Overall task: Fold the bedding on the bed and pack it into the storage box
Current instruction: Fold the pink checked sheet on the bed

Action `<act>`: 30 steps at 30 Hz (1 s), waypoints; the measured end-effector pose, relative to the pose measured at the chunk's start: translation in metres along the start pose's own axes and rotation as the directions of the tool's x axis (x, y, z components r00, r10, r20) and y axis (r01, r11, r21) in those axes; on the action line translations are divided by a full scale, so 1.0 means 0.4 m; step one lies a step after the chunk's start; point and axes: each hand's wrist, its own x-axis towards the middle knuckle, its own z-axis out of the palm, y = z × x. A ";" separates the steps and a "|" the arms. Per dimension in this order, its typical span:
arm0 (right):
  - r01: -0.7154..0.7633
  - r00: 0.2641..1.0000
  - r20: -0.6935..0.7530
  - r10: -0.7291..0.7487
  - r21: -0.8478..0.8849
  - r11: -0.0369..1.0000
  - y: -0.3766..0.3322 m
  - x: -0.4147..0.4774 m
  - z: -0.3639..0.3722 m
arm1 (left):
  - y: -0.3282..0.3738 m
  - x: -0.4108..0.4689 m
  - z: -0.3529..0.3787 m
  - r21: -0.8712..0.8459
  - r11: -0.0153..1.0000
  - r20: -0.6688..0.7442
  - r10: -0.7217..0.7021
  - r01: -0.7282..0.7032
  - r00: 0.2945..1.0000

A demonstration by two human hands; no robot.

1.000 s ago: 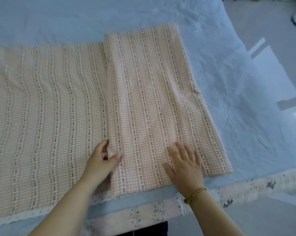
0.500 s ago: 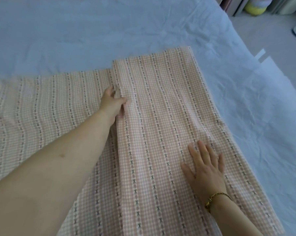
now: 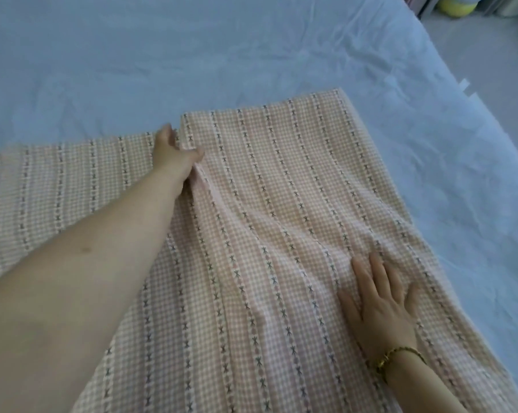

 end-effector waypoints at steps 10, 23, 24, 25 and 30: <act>0.020 0.999 0.029 -0.021 0.011 1.000 -0.008 0.043 0.024 | -0.032 -0.108 0.007 0.111 0.993 0.074 -0.050 0.041 0.996; -0.006 0.999 -0.048 0.006 0.004 1.000 0.142 -0.058 -0.009 | -0.143 -0.423 -0.036 0.356 0.935 0.030 -0.005 -0.006 1.000; -0.043 0.999 -0.010 0.043 0.013 0.999 0.173 -0.076 0.002 | -0.136 -0.437 -0.041 0.524 0.851 0.010 0.041 -0.040 0.999; -0.077 0.997 0.026 0.076 0.033 0.997 0.201 -0.097 0.016 | -0.136 -0.459 -0.045 0.670 0.737 0.014 0.116 -0.095 0.993; -0.141 0.990 0.029 0.139 0.085 0.986 0.294 -0.165 0.063 | -0.190 -0.626 0.019 0.759 0.391 0.477 0.212 -0.521 0.853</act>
